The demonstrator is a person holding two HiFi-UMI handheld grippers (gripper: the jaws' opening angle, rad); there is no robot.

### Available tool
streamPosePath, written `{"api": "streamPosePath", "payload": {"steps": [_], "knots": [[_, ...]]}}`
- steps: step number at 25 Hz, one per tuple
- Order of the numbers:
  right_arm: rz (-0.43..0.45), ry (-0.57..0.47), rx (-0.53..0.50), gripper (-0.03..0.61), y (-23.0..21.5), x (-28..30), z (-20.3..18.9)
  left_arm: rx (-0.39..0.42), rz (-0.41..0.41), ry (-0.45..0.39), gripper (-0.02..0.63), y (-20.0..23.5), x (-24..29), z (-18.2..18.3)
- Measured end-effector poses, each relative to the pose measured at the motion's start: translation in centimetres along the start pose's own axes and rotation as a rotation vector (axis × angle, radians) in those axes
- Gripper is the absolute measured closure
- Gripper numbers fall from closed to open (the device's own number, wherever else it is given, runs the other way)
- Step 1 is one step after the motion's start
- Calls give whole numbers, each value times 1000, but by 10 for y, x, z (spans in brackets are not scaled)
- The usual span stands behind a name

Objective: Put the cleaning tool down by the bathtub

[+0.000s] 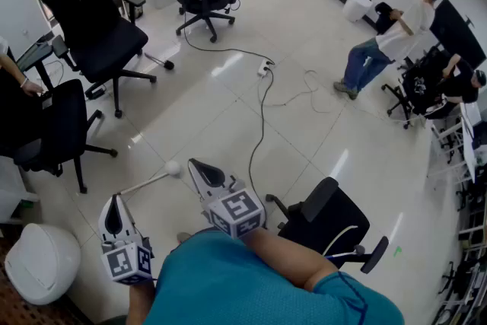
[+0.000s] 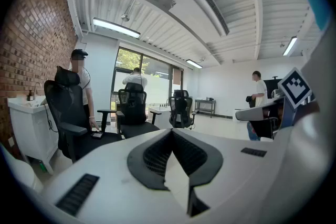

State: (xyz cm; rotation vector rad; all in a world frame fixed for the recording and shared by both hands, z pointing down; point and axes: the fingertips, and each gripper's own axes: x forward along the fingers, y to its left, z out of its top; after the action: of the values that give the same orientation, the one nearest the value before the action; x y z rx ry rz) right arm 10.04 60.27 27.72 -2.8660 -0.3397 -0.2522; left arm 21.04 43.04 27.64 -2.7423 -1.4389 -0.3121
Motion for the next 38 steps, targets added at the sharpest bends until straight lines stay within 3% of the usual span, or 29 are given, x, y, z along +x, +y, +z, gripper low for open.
{"api": "streamPosePath", "payload": {"steps": [6, 16, 20, 31, 33, 38], "knots": [[-13, 5, -8, 563, 11, 16, 6, -6, -17, 2, 614, 19, 4, 2], [41, 34, 12, 563, 54, 56, 0, -2, 47, 37, 614, 80, -16, -1], [126, 30, -23, 563, 66, 73, 7, -15, 112, -6, 614, 95, -17, 6], [366, 121, -68, 560, 39, 139, -9, 9, 285, 10, 614, 103, 7, -6], [414, 149, -79, 520, 38, 138, -22, 10, 331, 18, 614, 101, -7, -15], [437, 156, -82, 505, 25, 153, -31, -5, 373, 53, 606, 104, -4, -45]]}}
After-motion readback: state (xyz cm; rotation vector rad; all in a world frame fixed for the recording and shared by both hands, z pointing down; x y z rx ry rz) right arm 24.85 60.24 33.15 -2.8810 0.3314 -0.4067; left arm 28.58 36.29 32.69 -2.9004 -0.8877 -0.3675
